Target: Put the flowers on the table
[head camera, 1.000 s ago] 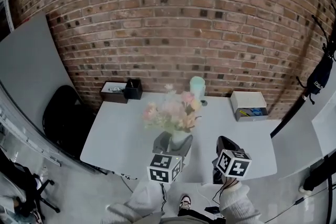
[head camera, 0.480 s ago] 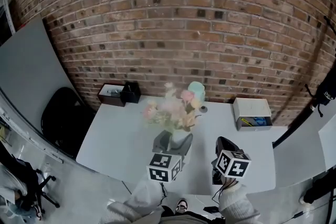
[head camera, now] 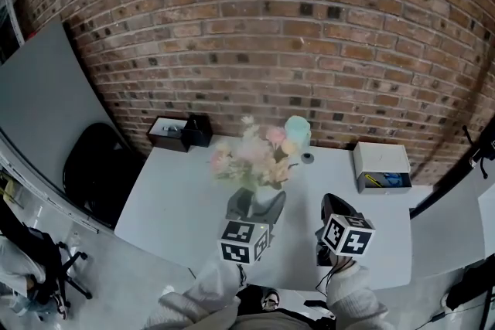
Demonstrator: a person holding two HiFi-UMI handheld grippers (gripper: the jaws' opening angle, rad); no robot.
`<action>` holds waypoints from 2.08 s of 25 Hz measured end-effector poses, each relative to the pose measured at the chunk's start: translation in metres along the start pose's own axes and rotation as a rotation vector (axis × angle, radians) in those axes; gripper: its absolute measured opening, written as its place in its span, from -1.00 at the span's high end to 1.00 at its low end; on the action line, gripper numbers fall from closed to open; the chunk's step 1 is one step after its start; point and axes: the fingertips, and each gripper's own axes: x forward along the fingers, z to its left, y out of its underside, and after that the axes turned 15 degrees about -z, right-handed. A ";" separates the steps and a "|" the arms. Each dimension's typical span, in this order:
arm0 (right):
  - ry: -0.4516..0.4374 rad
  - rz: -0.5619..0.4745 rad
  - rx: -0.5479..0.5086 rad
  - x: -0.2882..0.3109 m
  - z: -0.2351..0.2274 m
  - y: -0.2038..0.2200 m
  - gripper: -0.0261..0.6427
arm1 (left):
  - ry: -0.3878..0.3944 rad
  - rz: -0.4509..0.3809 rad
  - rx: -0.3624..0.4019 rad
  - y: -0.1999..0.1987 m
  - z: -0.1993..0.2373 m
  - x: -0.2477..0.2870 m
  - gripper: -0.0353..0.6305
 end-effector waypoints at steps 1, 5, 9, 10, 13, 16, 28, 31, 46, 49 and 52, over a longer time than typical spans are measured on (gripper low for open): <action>-0.001 -0.001 -0.001 0.003 0.001 -0.001 0.85 | 0.001 0.001 0.002 0.000 0.003 0.003 -0.05; -0.004 0.004 -0.013 0.013 0.003 -0.004 0.85 | -0.002 0.002 0.004 -0.003 0.013 0.011 -0.05; 0.000 -0.004 -0.007 0.027 0.001 -0.009 0.85 | -0.005 -0.009 0.005 -0.006 0.022 0.023 -0.05; 0.000 -0.002 -0.006 0.030 0.002 -0.008 0.85 | -0.007 -0.010 0.007 -0.005 0.025 0.026 -0.05; 0.003 0.010 0.000 0.039 0.003 -0.003 0.85 | -0.014 -0.011 0.014 -0.004 0.036 0.035 -0.05; 0.009 0.020 0.008 0.050 0.002 0.002 0.85 | -0.006 -0.018 0.027 -0.002 0.048 0.048 -0.05; 0.019 0.063 -0.046 0.114 -0.015 0.018 0.85 | 0.054 -0.072 0.041 0.012 0.094 0.120 -0.05; 0.025 0.068 -0.045 0.127 -0.022 0.024 0.85 | 0.060 -0.092 0.040 0.019 0.103 0.141 -0.05; 0.115 0.123 0.005 0.147 -0.061 0.066 0.85 | 0.098 -0.089 0.055 0.080 0.119 0.202 -0.05; 0.130 0.128 0.011 0.147 -0.067 0.069 0.85 | 0.101 -0.106 0.051 0.084 0.121 0.206 -0.05; 0.133 0.136 0.019 0.147 -0.068 0.073 0.85 | 0.106 -0.135 0.054 0.082 0.121 0.207 -0.05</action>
